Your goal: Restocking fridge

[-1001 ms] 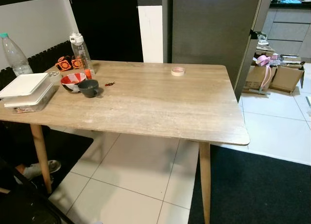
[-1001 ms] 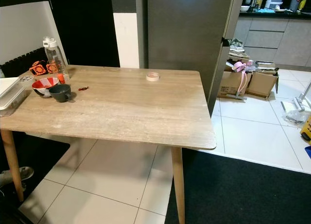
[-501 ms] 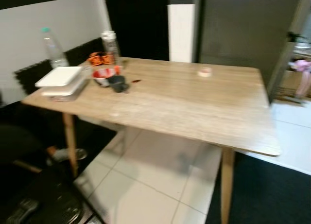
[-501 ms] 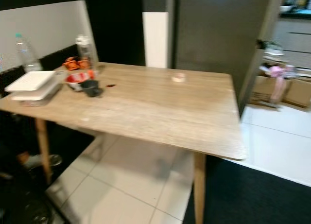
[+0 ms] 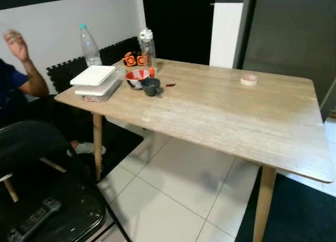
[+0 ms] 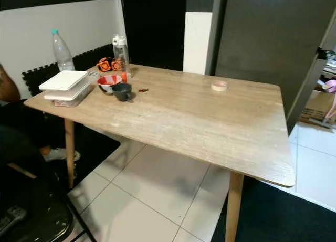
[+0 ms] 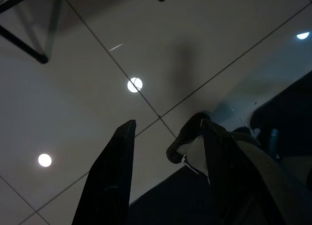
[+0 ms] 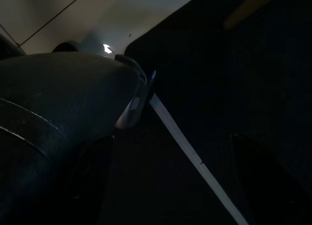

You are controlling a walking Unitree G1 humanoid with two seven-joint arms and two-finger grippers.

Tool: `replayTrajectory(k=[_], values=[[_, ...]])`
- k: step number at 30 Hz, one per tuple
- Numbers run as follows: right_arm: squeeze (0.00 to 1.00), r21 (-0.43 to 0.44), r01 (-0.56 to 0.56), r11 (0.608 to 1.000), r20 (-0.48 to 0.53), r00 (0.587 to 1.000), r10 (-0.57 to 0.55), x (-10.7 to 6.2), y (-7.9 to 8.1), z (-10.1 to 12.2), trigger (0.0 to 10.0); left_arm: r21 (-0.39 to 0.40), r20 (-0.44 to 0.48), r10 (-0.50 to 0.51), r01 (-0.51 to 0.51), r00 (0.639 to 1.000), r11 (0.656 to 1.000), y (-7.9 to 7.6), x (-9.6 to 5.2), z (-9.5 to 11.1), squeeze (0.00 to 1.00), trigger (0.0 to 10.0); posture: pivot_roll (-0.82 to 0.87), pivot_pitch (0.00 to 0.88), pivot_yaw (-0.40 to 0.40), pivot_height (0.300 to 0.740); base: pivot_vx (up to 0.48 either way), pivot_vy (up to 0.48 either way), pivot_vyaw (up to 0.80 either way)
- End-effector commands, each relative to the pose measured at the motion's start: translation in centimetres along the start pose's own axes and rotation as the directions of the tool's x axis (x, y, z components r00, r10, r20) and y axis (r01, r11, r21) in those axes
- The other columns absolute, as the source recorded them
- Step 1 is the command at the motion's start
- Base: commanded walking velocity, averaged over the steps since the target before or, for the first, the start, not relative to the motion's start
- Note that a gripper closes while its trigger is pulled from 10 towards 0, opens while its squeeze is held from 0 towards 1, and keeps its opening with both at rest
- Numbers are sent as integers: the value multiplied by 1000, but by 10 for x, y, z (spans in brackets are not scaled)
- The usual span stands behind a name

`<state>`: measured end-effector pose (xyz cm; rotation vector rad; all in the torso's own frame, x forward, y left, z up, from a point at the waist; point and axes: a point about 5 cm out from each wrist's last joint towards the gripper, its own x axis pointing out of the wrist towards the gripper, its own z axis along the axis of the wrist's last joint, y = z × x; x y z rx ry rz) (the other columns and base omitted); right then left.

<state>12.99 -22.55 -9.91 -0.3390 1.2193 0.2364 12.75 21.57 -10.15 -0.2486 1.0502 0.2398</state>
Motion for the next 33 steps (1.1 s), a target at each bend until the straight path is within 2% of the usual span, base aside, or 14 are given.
replayTrajectory(k=[1, 8, 13, 20, 33], values=[[0, 10, -3, 1000, 10, 1000, 3, 0, 2, 1, 10000, -2, -10, 4, -4, 1000, 1000, 1, -1, -3, 0, 10000, -54, 0, 21, 740, 0, 0, 775], [0, 16, -2, 1000, 12, 1000, 2, 1, 2, 2, 10000, -3, -9, 8, -8, 1000, 1000, 2, -1, -3, 0, 10000, -54, 0, 24, 740, 0, 0, 775], [0, -1, 41, 999, 11, 999, -41, 0, 0, 2, 10000, 2, -13, 1, 0, 1000, 1000, 2, -1, -5, 0, 10000, -53, 0, 23, 740, 0, 0, 656], [0, -7, 67, 998, 8, 998, -67, 0, -3, 1, 10000, 8, -16, -27, 27, 1000, 1000, -1, -1, -6, 0, 10000, -52, 0, 21, 740, 0, 0, 0], [0, 1, 78, 997, -3, 997, -78, 0, -3, 0, 10000, 19, -14, -52, 52, 999, 998, -4, -1, -6, 0, 10000, -49, 0, 21, 740, 347, 0, 0]])
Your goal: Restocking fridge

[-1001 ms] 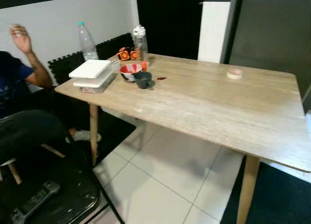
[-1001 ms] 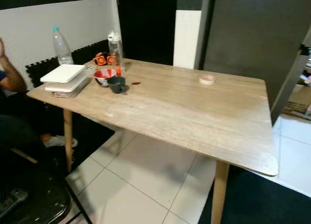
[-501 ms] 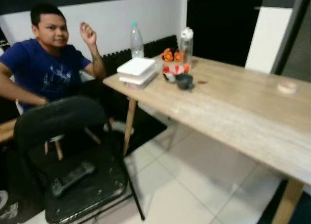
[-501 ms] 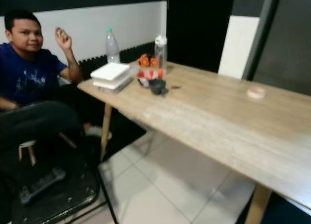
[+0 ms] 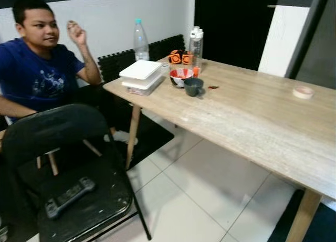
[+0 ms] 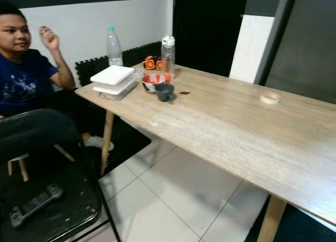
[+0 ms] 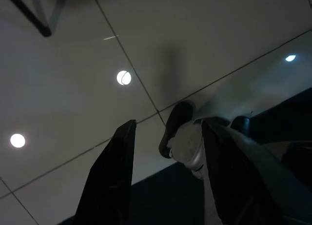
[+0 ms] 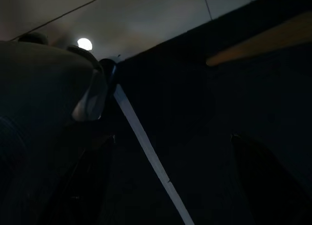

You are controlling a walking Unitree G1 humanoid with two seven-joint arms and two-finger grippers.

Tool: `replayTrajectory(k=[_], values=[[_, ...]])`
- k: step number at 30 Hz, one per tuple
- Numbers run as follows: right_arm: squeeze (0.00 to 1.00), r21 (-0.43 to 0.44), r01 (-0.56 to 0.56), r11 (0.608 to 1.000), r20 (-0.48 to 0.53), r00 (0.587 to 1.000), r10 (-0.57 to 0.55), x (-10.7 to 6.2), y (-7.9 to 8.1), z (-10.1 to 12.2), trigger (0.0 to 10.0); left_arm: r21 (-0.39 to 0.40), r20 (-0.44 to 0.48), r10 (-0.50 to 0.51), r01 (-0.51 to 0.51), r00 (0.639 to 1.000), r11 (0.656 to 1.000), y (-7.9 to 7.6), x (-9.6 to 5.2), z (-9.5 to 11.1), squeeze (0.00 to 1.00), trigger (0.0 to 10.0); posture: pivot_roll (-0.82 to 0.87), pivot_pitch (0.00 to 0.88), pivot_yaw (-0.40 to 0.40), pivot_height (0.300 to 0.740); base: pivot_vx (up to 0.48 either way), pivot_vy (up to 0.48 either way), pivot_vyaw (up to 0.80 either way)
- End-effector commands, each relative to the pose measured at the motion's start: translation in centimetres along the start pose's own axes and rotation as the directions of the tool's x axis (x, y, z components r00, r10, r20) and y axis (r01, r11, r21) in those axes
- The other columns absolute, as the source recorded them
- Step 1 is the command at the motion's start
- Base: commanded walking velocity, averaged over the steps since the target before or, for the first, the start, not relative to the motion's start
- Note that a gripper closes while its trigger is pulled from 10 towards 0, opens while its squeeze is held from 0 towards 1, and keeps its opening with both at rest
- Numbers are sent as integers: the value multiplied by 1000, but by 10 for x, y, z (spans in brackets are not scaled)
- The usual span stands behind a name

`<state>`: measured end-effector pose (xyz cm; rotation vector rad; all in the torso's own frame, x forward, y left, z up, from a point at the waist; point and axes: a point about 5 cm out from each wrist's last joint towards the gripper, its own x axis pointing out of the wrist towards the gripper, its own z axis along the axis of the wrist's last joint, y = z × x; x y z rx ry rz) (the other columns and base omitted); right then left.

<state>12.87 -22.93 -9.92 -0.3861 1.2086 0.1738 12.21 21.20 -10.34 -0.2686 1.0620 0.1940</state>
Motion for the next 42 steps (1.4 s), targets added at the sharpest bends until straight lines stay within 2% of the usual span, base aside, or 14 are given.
replayTrajectory(k=[1, 8, 21, 25, 28, 33, 36, 42], values=[[0, 4, 4, 1000, 2, 1000, -4, 0, 0, 2, 10000, 13, 4, -7, 7, 1000, 1000, -2, 0, 1, 0, 10000, -49, 0, 21, 740, 390, 0, 0], [0, 22, 17, 1000, -6, 1000, -17, 0, -1, 1, 10000, 17, 3, -14, 14, 1000, 1000, -3, 0, 1, 0, 10000, -50, 0, 21, 740, 399, 0, 0], [0, 31, 18, 999, -3, 1000, -18, 0, 1, 0, 10000, 15, 10, -34, 33, 999, 999, -7, 1, 3, 0, 10000, -55, 0, 27, 740, 393, 0, -581], [0, 23, 14, 1000, -5, 1000, -14, 0, 1, 0, 10000, -16, 18, -30, 31, 999, 999, -7, 1, 2, 0, 10000, -51, 0, 25, 740, 0, 0, 0], [0, 16, 11, 1000, -10, 1000, -11, 0, 2, -1, 10000, 4, 14, -46, 46, 999, 999, -8, 1, 1, 0, 10000, -51, 0, 23, 740, 0, 0, 0], [0, -3, 8, 1000, -18, 1000, -8, 0, 2, -2, 10000, 31, 0, -59, 59, 998, 998, -10, 1, -1, 0, 10000, -53, 0, 21, 740, 0, -468, 0], [0, -9, 12, 1000, -19, 1000, -12, 0, 2, -2, 10000, 16, 6, -57, 57, 998, 998, -10, 1, 0, 0, 10000, -55, 0, 20, 740, 0, -427, 0], [0, 12, 17, 1000, -10, 1000, -17, 0, 3, -1, 10000, -5, 24, -62, 62, 998, 998, -11, 2, 5, 0, 10000, -56, 0, 30, 740, 0, 0, 0]])
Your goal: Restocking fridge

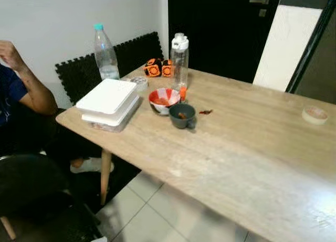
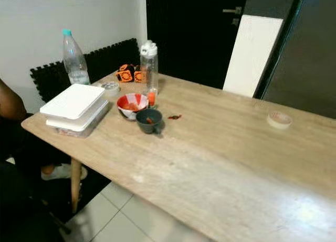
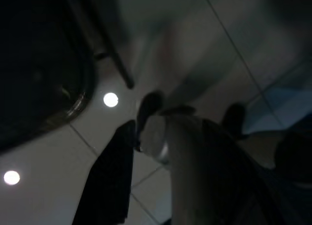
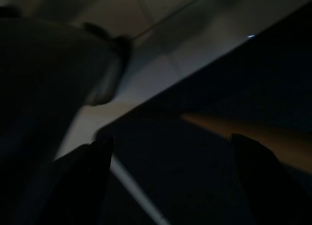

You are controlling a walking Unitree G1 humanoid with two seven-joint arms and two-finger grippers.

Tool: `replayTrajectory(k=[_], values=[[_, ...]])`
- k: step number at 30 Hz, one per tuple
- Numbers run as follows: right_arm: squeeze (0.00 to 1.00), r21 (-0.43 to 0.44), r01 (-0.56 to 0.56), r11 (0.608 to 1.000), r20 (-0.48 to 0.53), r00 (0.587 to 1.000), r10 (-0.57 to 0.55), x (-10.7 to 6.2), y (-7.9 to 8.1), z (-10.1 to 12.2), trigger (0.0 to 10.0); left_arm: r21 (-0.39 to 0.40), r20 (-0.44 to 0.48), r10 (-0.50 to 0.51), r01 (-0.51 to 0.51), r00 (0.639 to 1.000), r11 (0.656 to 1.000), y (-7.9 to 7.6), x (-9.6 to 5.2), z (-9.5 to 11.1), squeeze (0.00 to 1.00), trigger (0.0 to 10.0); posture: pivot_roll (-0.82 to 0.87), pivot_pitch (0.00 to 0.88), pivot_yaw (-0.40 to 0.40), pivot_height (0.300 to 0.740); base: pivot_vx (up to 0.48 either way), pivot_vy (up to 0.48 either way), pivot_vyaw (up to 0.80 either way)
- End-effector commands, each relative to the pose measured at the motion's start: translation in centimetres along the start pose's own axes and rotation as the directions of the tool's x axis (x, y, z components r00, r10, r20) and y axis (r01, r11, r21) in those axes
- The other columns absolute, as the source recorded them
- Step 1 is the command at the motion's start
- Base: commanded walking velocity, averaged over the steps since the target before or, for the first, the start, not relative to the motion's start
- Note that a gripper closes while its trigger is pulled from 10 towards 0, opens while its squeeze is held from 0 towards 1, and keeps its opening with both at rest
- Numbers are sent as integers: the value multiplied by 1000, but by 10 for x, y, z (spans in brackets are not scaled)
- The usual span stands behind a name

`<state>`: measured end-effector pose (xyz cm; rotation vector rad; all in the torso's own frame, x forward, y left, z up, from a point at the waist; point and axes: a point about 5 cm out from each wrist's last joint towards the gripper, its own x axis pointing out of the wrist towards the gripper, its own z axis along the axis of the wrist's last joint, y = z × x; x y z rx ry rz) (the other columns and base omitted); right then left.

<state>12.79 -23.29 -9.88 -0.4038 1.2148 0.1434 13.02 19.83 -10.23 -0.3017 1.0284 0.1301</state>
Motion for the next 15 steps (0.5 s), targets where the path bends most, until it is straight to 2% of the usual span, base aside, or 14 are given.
replayTrajectory(k=[1, 10, 13, 15], values=[[0, 10, -14, 1000, 3, 1000, 14, 1, 6, 1, 10000, -9, 1, 11, -11, 1000, 1000, 4, -1, 2, 0, 10000, -56, 0, 30, 740, 0, 0, 0], [0, -2, -29, 1000, -4, 1000, 29, 1, 7, 1, 10000, -19, 18, 15, -15, 1000, 1000, 4, 0, 5, 0, 10000, -56, 0, 31, 740, 0, 0, 0], [0, 1, -30, 1000, -7, 1000, 30, 1, 7, 1, 10000, -29, 43, 13, -12, 999, 1000, 5, 0, 11, 0, 10000, -53, 0, 40, 740, 0, 0, 0], [0, 8, -33, 999, -6, 999, 33, 1, 8, 1, 10000, -39, 85, 7, -4, 996, 999, 7, 1, 22, 0, 10000, -53, 0, 40, 740, 0, 0, 0]])
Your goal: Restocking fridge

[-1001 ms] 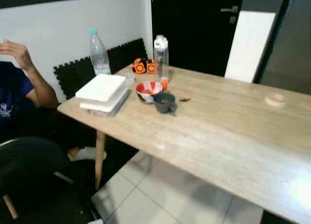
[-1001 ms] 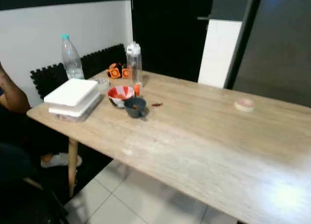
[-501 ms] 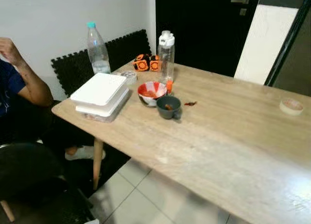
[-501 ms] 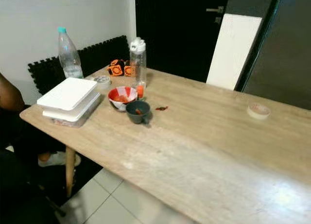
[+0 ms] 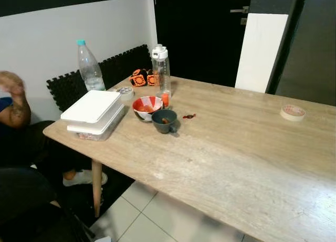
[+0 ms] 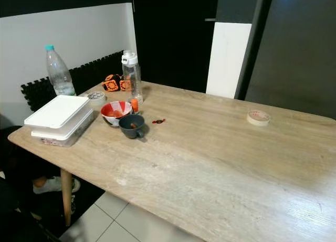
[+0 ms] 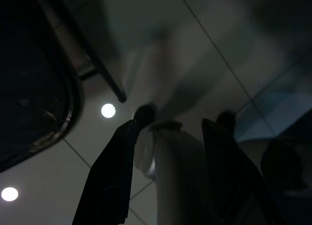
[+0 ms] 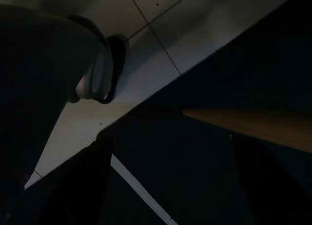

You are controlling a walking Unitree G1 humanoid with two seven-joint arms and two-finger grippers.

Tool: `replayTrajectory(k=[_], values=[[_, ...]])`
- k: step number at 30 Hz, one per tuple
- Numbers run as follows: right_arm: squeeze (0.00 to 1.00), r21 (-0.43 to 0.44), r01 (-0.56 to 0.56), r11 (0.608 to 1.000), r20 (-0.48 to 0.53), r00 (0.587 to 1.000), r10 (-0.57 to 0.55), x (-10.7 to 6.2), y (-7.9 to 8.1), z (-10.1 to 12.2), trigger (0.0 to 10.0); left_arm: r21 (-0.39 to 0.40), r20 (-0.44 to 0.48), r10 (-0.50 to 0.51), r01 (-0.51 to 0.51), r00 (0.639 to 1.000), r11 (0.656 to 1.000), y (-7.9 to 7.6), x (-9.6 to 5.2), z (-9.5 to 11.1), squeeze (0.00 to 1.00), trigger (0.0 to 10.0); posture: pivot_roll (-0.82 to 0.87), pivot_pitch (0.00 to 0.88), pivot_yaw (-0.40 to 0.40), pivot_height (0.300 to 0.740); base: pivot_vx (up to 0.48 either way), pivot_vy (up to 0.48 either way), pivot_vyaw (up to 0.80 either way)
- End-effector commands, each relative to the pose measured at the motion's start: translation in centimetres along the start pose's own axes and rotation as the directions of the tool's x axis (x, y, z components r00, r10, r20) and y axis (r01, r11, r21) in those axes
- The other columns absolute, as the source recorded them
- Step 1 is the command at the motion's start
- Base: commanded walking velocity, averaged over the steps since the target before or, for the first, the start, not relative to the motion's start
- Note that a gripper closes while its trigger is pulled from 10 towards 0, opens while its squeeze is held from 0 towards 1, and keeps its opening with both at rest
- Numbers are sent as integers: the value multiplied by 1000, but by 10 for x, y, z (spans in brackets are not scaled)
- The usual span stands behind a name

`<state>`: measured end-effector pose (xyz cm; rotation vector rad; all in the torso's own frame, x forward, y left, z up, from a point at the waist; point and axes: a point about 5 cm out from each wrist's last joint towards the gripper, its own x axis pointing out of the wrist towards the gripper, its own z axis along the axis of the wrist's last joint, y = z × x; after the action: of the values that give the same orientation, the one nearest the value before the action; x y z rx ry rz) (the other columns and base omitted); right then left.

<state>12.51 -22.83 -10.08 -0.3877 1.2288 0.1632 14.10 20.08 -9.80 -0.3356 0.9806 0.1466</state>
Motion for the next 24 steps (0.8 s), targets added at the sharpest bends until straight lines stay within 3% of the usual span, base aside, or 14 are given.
replayTrajectory(k=[1, 5, 7, 8, 10, 12, 14, 15, 18, 19, 22, 24], values=[[0, 6, -7, 1000, 3, 1000, 7, 0, 2, 2, 10000, -2, 41, 14, -14, 999, 1000, 8, -1, 11, 0, 10000, -53, 0, 40, 740, 0, 0, 0], [0, 24, -26, 999, 17, 1000, 25, 0, 3, 3, 10000, -119, 161, 86, -67, 983, 991, 21, -2, 41, 0, 10000, -53, 0, 43, 740, 0, 0, 0], [0, 25, -30, 999, 22, 999, 30, 0, 3, 3, 10000, -165, 196, 99, -66, 976, 984, 25, -3, 49, 0, 10000, -53, 0, 43, 740, 0, 0, 0], [0, 32, -37, 999, 29, 999, 36, 0, 4, 3, 10000, -252, 272, 111, -40, 956, 967, 32, -5, 66, 0, 10000, -57, 0, 44, 740, 0, 0, 0], [0, 34, -40, 999, 28, 999, 39, 0, 4, 3, 10000, -320, 337, 132, -19, 932, 947, 40, -9, 81, 0, 10000, -63, 0, 45, 740, 0, 0, 0], [0, 33, -41, 999, 27, 999, 41, 0, 4, 3, 10000, -343, 356, 145, -15, 923, 939, 43, -10, 85, 0, 10000, -63, 0, 45, 740, 0, 0, 0], [0, 37, -44, 998, 27, 999, 43, 0, 5, 2, 10000, -444, 433, 262, -50, 862, 895, 68, -22, 107, 0, 10000, -62, 0, 47, 740, 0, 0, 0], [0, 37, -44, 998, 27, 999, 43, 0, 5, 2, 10000, -444, 433, 262, -50, 862, 895, 68, -22, 107, 0, 10000, -62, 0, 47, 740, 0, 0, 0], [0, 40, -46, 998, 26, 999, 45, 0, 5, 2, 10000, -529, 491, 354, -51, 796, 847, 88, -35, 125, 0, 10000, -56, 0, 49, 740, 0, 0, 0], [0, 40, -46, 998, 26, 999, 45, 0, 5, 2, 10000, -529, 491, 354, -51, 796, 847, 88, -35, 125, 0, 10000, -56, 0, 49, 740, 0, 0, 0], [0, 42, -49, 998, 26, 999, 48, 0, 6, 2, 10000, -606, 543, 424, -11, 725, 795, 104, -47, 139, 0, 10000, -56, 0, 49, 740, 0, 0, 0], [0, 43, -50, 998, 26, 998, 49, 0, 6, 2, 10000, -624, 557, 441, 4, 704, 781, 108, -50, 143, 0, 10000, -56, 0, 49, 740, 0, 0, 0]])
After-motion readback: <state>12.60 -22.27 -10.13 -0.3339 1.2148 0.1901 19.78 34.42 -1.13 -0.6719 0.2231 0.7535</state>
